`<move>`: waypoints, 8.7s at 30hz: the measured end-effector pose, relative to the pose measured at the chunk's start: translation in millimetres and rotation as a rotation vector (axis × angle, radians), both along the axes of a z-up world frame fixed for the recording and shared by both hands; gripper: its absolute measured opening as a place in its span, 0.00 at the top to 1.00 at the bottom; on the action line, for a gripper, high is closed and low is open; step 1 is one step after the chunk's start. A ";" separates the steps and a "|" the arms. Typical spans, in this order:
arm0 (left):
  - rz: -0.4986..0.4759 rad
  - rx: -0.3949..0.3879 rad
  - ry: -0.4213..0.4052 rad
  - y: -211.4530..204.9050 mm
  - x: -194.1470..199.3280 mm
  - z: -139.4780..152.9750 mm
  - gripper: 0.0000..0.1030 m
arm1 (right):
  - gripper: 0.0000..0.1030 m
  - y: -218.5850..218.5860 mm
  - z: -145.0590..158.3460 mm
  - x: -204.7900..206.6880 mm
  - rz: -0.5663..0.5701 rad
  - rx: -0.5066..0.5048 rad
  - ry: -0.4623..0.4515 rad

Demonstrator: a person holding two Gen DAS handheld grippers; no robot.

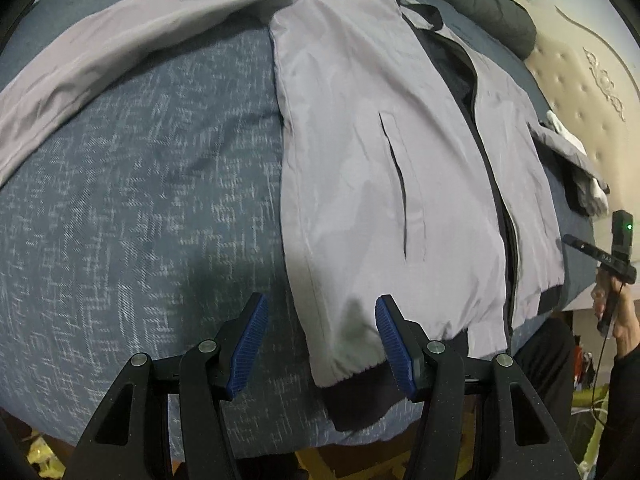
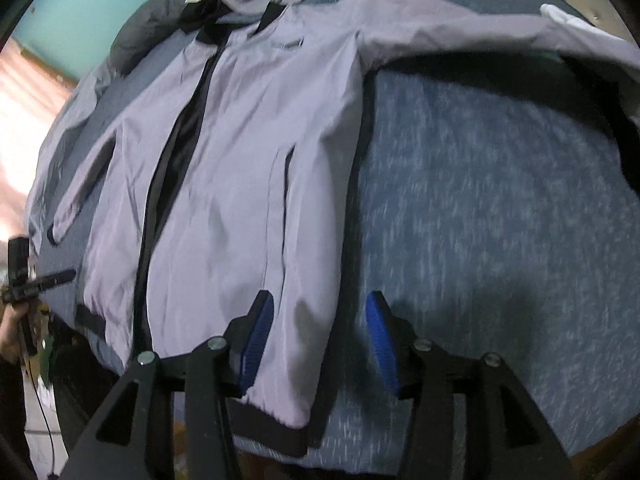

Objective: Fold clothes

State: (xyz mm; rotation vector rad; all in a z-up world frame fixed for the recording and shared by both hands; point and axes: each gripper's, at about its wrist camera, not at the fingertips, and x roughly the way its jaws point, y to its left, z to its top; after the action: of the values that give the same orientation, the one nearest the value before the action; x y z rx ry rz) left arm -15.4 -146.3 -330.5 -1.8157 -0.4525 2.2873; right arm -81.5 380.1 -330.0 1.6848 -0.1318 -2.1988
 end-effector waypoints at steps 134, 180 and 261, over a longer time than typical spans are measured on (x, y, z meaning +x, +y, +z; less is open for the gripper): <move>-0.269 0.141 0.108 178.4 -117.8 0.6 0.95 | 0.68 13.3 -8.2 6.1 -0.052 -0.079 -0.034; -0.180 -0.031 0.019 44.0 -73.6 39.9 0.54 | 0.97 -4.2 -29.0 5.3 -0.078 -0.146 -0.119; -0.032 0.076 0.314 25.7 -202.7 6.0 0.70 | 0.69 -212.4 32.0 -218.6 0.065 0.095 0.230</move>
State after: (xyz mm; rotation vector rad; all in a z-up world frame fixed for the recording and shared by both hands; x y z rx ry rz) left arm -218.0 -120.6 -324.5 -1.3841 -0.4458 2.4381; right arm -300.1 167.7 -298.0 1.4471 0.0871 -2.3618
